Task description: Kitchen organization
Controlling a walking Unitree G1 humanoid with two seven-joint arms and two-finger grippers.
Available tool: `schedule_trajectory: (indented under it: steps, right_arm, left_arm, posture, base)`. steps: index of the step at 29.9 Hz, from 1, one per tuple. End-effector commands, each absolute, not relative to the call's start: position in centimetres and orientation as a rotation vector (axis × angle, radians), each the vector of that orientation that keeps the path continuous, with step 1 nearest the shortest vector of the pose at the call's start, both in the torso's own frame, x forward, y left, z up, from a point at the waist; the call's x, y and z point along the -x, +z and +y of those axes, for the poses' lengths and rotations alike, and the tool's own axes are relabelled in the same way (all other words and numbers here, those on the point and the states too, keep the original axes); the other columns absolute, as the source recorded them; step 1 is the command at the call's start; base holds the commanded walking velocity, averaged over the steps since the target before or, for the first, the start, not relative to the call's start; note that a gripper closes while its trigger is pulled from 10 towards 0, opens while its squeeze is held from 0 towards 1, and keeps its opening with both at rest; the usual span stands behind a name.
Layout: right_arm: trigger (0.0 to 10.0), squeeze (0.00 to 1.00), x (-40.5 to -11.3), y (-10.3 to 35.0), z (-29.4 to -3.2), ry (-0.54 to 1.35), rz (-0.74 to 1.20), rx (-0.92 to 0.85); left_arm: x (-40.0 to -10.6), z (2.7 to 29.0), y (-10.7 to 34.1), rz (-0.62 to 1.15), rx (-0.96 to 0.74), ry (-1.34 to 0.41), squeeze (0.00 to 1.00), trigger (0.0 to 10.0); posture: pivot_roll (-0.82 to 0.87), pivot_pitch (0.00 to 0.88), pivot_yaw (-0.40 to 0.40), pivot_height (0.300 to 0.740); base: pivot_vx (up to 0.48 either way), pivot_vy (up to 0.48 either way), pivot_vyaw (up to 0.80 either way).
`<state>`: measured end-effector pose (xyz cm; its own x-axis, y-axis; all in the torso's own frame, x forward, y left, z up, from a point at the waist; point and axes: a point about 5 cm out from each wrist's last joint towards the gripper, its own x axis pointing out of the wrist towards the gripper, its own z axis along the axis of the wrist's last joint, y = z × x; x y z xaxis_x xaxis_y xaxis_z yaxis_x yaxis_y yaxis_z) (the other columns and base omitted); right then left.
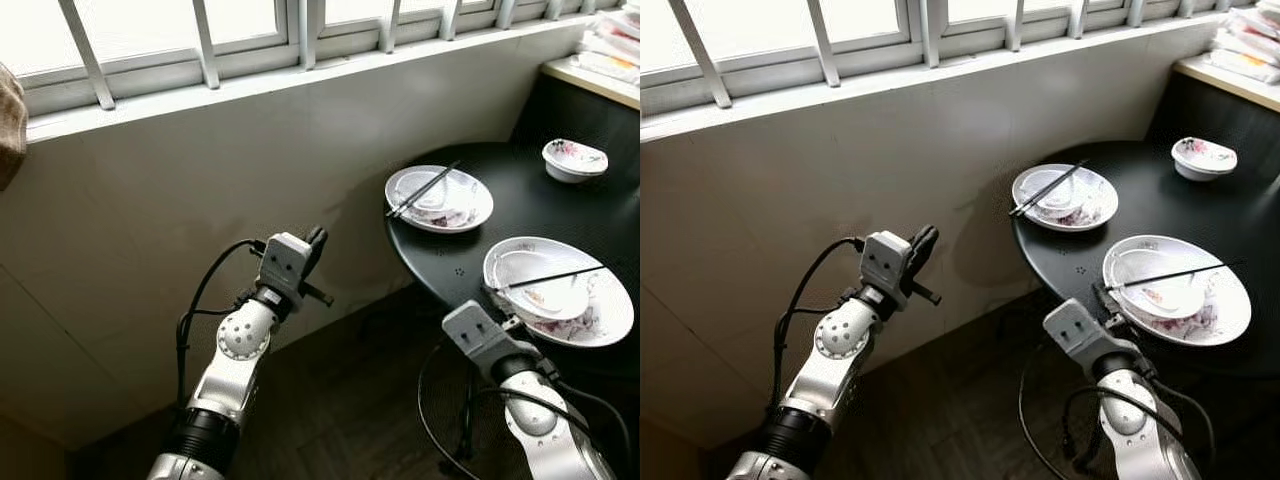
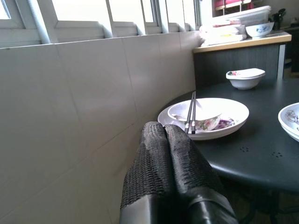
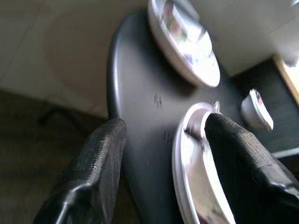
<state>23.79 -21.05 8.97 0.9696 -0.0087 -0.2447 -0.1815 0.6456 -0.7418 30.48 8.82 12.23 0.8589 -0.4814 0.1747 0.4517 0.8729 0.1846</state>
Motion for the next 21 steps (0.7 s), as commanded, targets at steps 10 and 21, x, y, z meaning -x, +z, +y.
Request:
schedule_trajectory:
  steps: [10,21]
  right_arm:
    - [10.0,0.00,-24.8,9.4,-24.8,0.076,0.265,0.919]
    - [10.0,0.00,-26.0,9.1,-26.1,0.114,0.248,0.939]
  left_arm:
    - [-30.7,8.7,12.2,-0.206,-0.141,-0.492,0.00,10.0]
    - [-30.6,8.7,12.1,-0.202,-0.143,-0.496,0.00,10.0]
  posture:
    - [0.04,0.000,-0.043,0.740]
    - [0.05,0.000,-0.043,0.740]
  base:
    - [0.000,0.000,0.00]
    - [0.000,0.000,0.00]
